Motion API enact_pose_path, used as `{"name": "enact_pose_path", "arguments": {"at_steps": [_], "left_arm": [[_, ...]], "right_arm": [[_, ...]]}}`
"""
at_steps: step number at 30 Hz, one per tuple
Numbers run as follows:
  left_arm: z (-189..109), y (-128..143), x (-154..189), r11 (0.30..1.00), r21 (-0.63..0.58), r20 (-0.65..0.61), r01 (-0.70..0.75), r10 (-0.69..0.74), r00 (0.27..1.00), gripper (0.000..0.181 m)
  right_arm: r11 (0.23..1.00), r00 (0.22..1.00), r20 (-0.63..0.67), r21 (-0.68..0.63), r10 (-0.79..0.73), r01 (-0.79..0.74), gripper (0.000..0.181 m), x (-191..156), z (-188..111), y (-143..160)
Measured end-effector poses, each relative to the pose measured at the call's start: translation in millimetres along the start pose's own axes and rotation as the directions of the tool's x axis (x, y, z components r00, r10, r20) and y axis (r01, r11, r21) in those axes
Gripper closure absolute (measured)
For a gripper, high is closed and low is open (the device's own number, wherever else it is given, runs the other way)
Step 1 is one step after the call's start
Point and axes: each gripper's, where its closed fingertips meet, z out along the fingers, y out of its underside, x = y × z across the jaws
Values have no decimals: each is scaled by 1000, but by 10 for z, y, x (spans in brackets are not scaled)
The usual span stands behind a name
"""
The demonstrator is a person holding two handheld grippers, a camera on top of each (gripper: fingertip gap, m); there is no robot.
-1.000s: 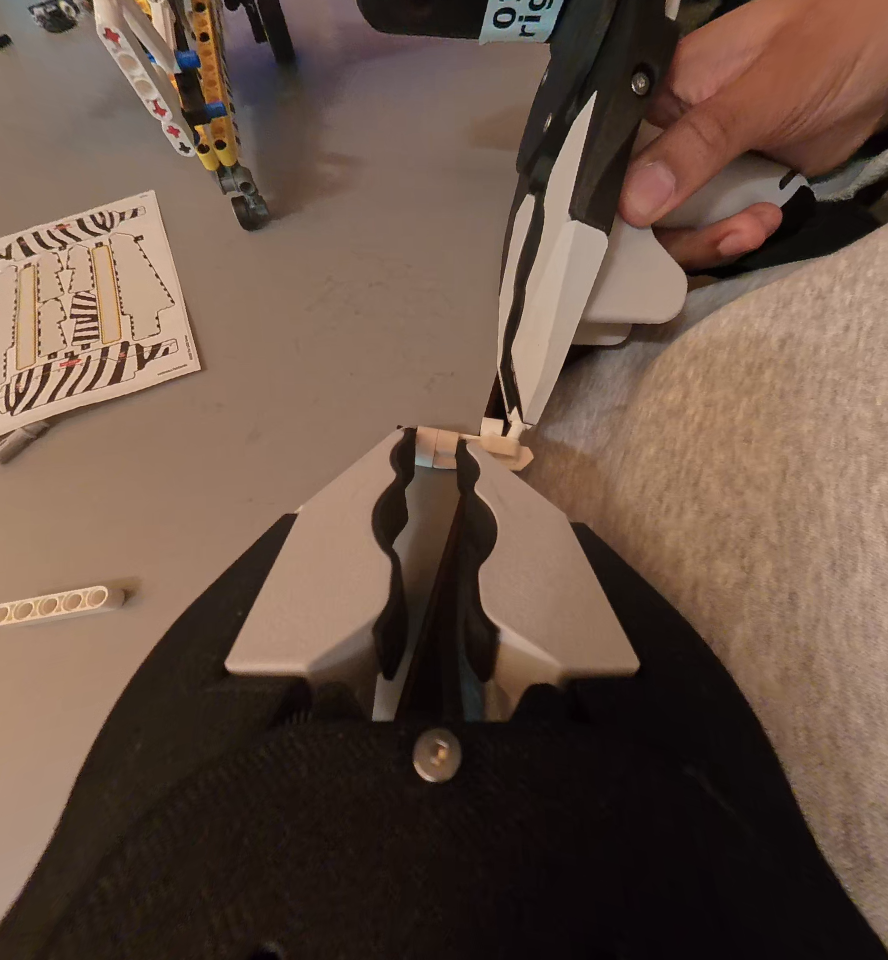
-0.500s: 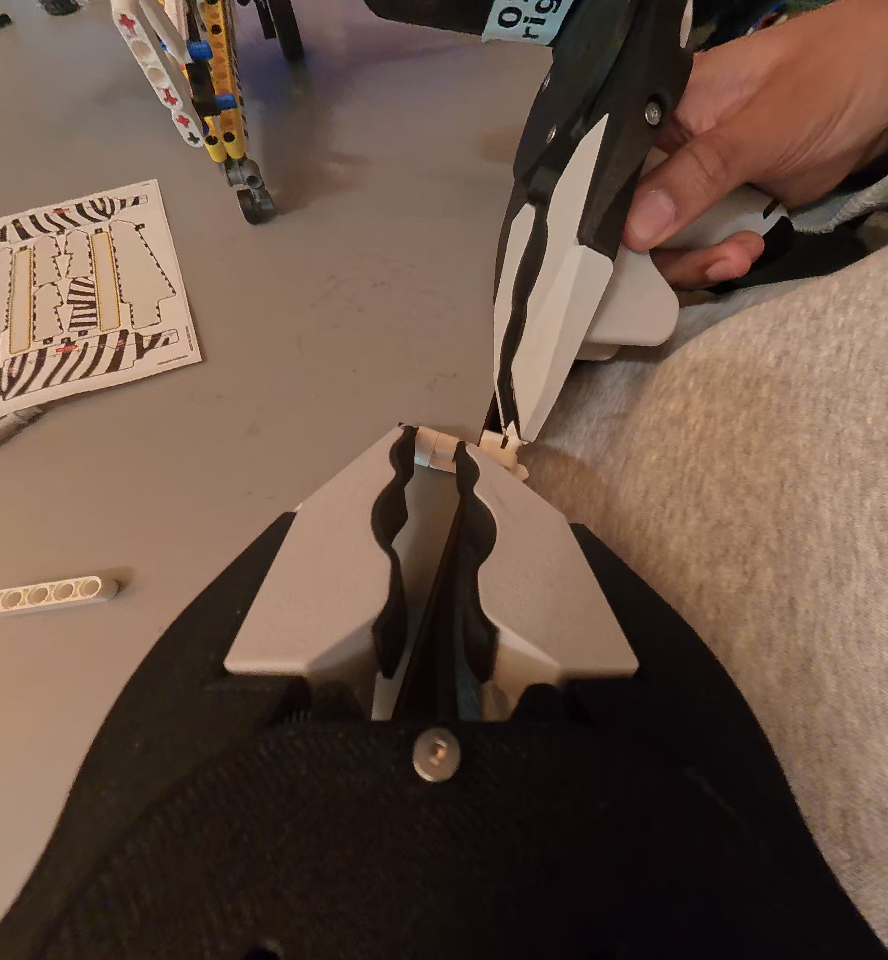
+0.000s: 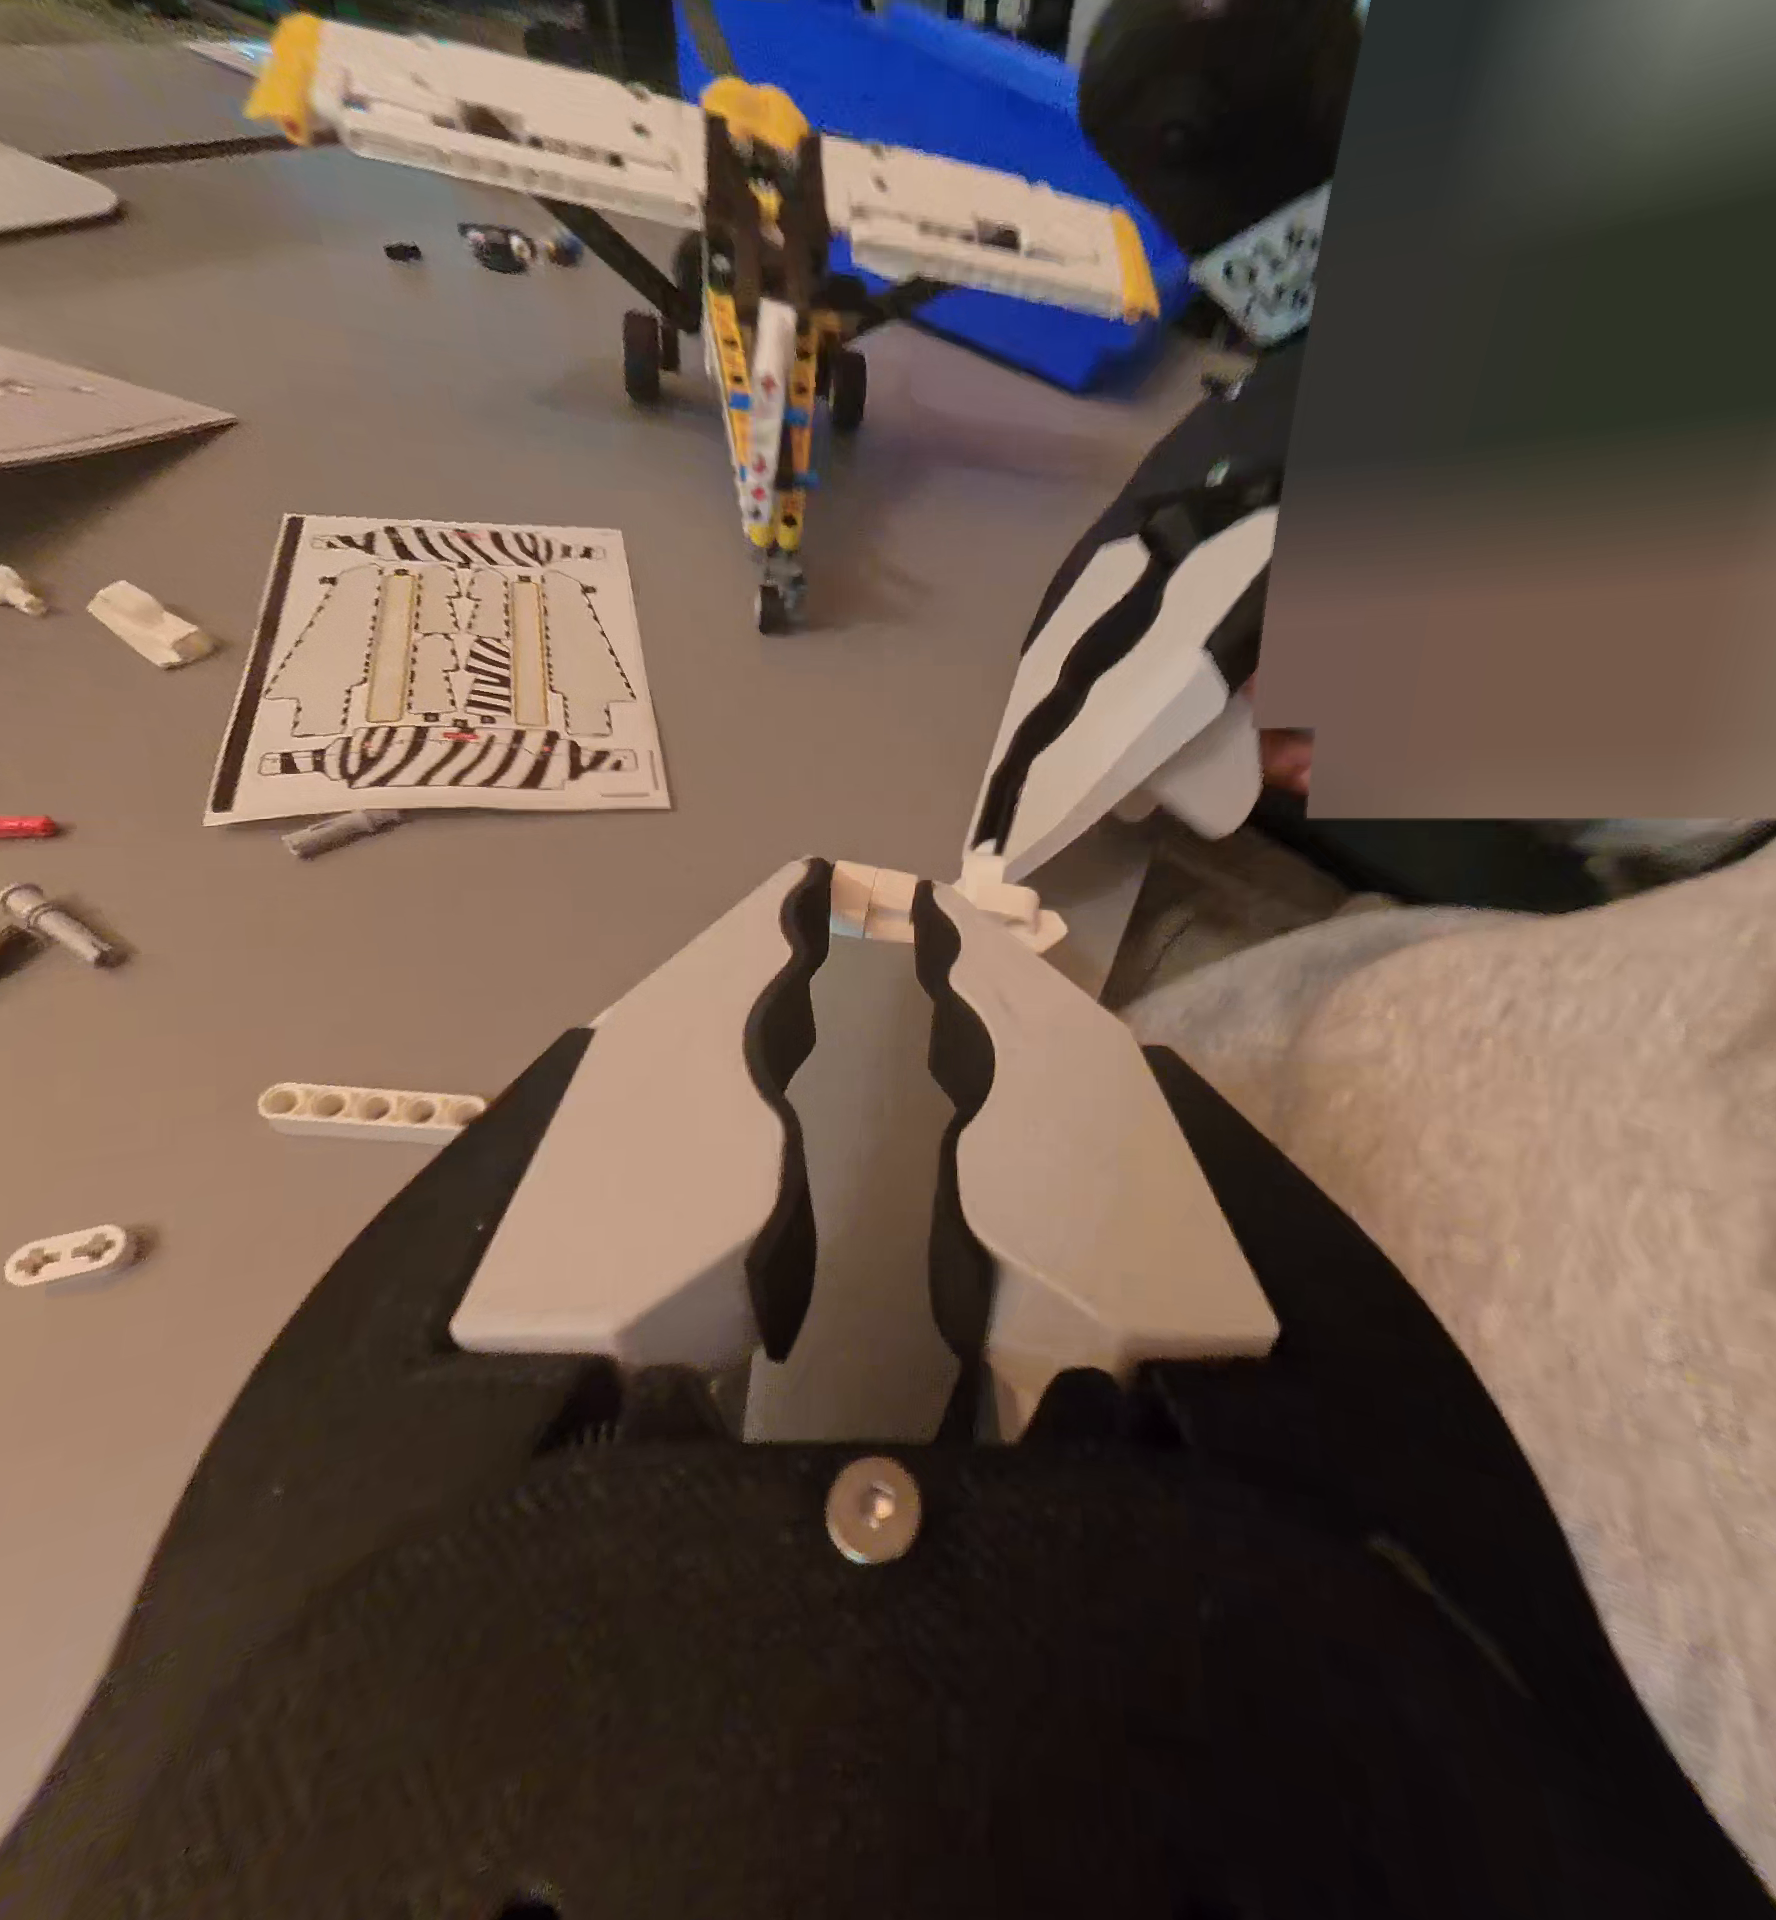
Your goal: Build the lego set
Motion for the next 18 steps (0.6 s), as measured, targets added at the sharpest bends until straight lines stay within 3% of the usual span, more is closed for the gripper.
{"name": "enact_pose_path", "arguments": {"at_steps": [7,11,15,18], "left_arm": [[-139,-292,-326,990,109,10,85,-86,996,167],[-55,-336,-431,990,109,4,86,-87,996,167],[35,-381,-467,988,129,-9,84,-83,996,167],[34,-505,-452,978,205,1,33,-34,999,167]], "right_arm": [[974,959,-170,-56,-226,219,175,207,207,-67],[957,933,-215,-65,-290,282,146,263,140,-123],[943,929,-202,60,-309,327,140,123,10,-345],[941,965,-92,216,-245,260,137,-107,-25,-547]]}}
